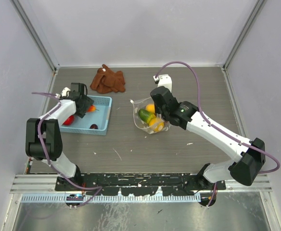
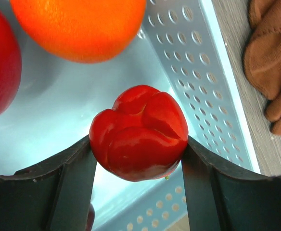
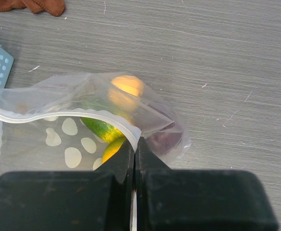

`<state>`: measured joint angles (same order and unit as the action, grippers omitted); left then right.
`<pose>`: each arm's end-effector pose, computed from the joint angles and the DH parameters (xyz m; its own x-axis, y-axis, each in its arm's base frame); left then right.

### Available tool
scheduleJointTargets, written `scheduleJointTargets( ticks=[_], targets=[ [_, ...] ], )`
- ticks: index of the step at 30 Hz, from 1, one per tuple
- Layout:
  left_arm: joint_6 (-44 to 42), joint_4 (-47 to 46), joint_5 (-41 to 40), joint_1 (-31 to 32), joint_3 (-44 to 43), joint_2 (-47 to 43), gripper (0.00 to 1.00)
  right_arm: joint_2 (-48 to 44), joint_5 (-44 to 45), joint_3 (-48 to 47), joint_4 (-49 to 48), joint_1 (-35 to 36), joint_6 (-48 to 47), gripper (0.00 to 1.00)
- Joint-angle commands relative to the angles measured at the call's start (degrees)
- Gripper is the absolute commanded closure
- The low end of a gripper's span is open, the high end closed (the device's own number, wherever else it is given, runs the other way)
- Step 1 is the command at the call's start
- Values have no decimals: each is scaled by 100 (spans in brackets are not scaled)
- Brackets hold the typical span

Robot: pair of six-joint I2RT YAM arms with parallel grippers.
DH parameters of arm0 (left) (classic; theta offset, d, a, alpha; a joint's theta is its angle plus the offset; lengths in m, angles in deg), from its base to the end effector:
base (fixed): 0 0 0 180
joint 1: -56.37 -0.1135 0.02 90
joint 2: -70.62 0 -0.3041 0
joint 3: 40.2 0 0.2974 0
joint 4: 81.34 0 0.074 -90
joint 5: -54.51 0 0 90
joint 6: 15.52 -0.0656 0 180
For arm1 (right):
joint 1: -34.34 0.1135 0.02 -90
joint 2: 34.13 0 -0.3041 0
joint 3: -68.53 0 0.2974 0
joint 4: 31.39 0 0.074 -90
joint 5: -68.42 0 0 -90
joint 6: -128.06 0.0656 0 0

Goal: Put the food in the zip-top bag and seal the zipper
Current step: Pick up the fake fruit from the bin.

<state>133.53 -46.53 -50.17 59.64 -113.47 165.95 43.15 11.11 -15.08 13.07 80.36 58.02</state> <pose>0.3993 -0.0062 0.1895 -0.3587 -0.8105 -0.4631 -0.7598 0.5417 -0.3596 0.2687 0.2274 0.3631 -0.5090 -0.1138 -0.8532 -0.1456 0.9883 -0.0449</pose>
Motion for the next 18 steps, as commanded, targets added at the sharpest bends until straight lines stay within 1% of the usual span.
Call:
scheduleJointTargets(
  ticks=[1, 6, 9, 13, 18],
  targets=[
    [-167, 116, 564, -14, 193, -688, 52, -103, 7, -55, -363, -14, 110, 100],
    [-243, 116, 974, 134, 408, -1492, 55, -107, -35, -37, -375, -13, 154, 100],
    [-305, 126, 1029, 303, 523, -2014, 55, -124, -71, -27, -395, -14, 187, 99],
    [-517, 70, 876, 711, 655, -2757, 58, -147, -147, 5, -446, -8, 218, 99],
    [-1016, -150, 385, 1492, 768, -3513, 58, -150, -203, 17, -461, -13, 244, 100]
  ],
)
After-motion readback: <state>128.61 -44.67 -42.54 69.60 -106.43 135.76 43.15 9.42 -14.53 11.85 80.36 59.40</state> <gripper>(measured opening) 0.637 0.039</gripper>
